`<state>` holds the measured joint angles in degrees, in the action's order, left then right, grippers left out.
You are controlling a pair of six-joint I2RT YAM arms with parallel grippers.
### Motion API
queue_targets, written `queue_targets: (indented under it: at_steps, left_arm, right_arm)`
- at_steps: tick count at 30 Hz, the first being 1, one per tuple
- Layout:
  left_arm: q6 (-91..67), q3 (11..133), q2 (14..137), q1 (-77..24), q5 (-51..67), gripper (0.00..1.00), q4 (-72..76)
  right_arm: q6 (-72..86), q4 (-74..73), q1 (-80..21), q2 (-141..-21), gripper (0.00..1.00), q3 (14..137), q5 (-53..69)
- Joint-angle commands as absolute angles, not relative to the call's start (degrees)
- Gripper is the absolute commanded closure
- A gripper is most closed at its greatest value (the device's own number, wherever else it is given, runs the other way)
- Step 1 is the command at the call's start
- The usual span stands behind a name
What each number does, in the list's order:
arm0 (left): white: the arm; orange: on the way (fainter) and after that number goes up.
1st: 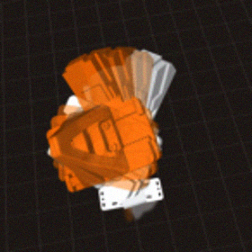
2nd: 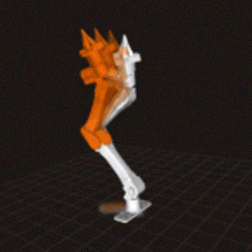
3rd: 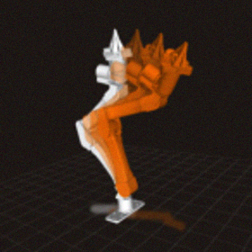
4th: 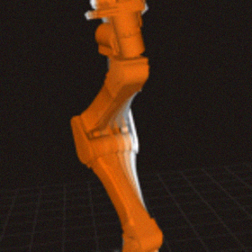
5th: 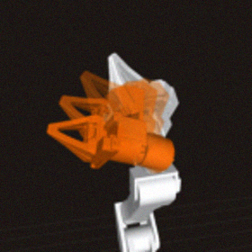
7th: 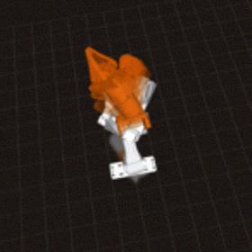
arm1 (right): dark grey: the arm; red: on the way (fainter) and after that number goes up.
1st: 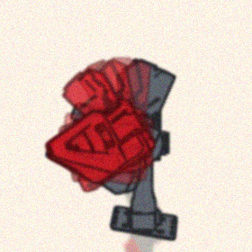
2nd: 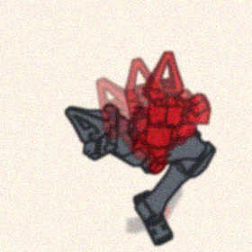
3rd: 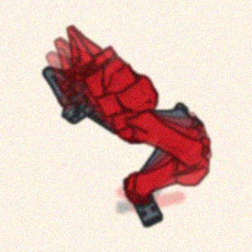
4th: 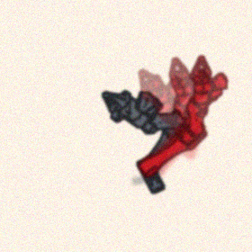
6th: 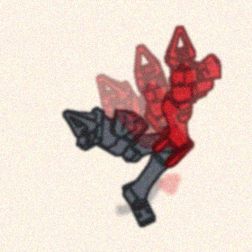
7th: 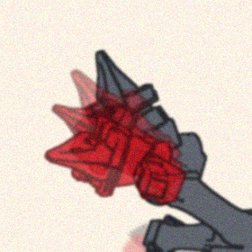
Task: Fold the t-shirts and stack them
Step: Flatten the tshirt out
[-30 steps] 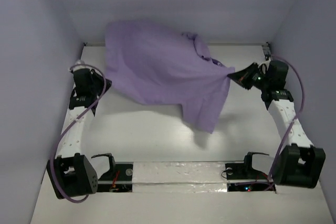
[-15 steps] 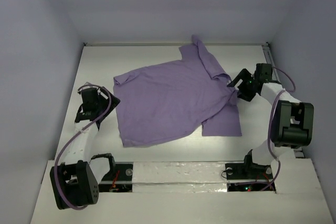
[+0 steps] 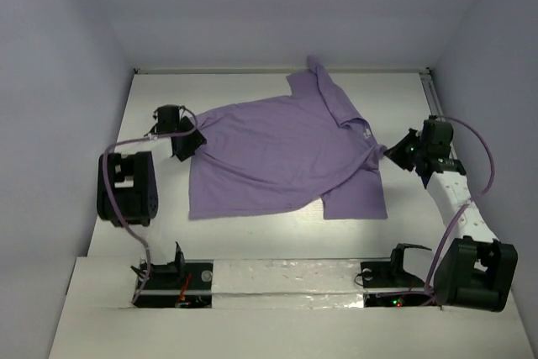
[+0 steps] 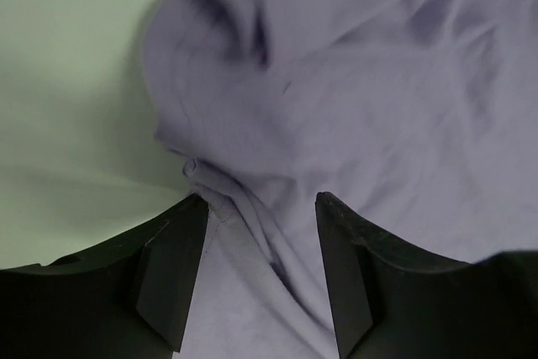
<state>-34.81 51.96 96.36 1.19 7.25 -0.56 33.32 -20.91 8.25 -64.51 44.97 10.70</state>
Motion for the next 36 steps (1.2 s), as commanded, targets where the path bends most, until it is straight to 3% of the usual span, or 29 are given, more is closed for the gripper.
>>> queue_targets:
  at_steps: [1, 6, 9, 11, 17, 22, 25, 36]
  left_arm:
    - [-33.2, 61.0, 106.0, 0.7, 6.5, 0.48, 1.5]
    - [-34.3, 82.0, 117.4, 0.7, 8.4, 0.47, -2.1]
    - [-33.8, 86.6, 117.4, 0.7, 9.4, 0.46, -5.4]
    - [-32.4, 83.7, 110.2, 1.2, 7.1, 0.43, -5.5]
    - [-34.1, 58.2, 81.9, 2.5, -1.8, 0.36, -8.5]
    - [-44.5, 37.6, 64.4, 2.5, -0.3, 0.46, -13.8]
    - [-47.4, 33.8, 61.7, 3.0, -2.4, 0.53, -14.9]
    - [-50.6, 31.0, 72.7, 4.8, -4.0, 0.55, -5.8]
  right_arm:
    - [34.1, -21.4, 8.3, -61.9, 1.0, 41.0, 17.2]
    - [32.7, -19.6, 8.3, -64.6, 1.0, 40.7, 20.5]
    - [31.6, -20.7, 8.3, -66.5, 1.0, 43.7, 22.8]
    - [31.3, -20.7, 8.3, -65.8, 1.0, 44.6, 24.5]
    - [33.6, -21.7, 5.0, -59.8, 0.9, 41.9, 28.4]
    - [35.4, -20.9, 2.6, -58.0, 0.83, 38.8, 31.9]
    - [34.1, -22.2, 1.9, -57.4, 0.83, 39.5, 32.5]
    - [34.0, -23.9, 0.8, -55.0, 0.83, 38.7, 32.3]
